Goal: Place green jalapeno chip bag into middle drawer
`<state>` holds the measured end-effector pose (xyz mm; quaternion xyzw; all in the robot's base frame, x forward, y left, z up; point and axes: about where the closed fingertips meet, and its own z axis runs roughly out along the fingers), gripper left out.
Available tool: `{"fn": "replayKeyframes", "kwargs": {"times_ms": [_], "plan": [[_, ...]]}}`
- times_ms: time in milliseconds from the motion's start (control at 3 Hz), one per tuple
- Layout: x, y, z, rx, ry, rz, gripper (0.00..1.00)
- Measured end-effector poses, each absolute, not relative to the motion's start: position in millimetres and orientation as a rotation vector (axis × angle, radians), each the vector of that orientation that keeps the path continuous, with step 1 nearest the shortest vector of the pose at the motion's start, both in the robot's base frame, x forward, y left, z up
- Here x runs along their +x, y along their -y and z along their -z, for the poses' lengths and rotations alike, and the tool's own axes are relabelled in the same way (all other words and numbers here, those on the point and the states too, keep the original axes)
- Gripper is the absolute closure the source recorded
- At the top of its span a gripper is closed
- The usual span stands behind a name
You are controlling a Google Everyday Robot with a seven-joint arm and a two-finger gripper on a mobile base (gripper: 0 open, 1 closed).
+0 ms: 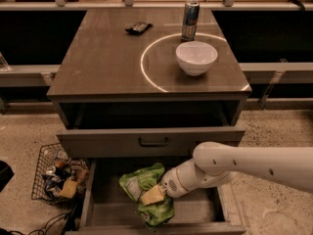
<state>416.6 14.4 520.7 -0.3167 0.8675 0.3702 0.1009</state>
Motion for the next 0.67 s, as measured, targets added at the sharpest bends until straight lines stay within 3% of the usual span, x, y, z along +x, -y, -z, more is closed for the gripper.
{"fn": "replayKeyframes", "kwargs": {"times_ms": [667], "plan": [[453,-41,-503,-0.661,-2.342,-1.254,0.99]]}}
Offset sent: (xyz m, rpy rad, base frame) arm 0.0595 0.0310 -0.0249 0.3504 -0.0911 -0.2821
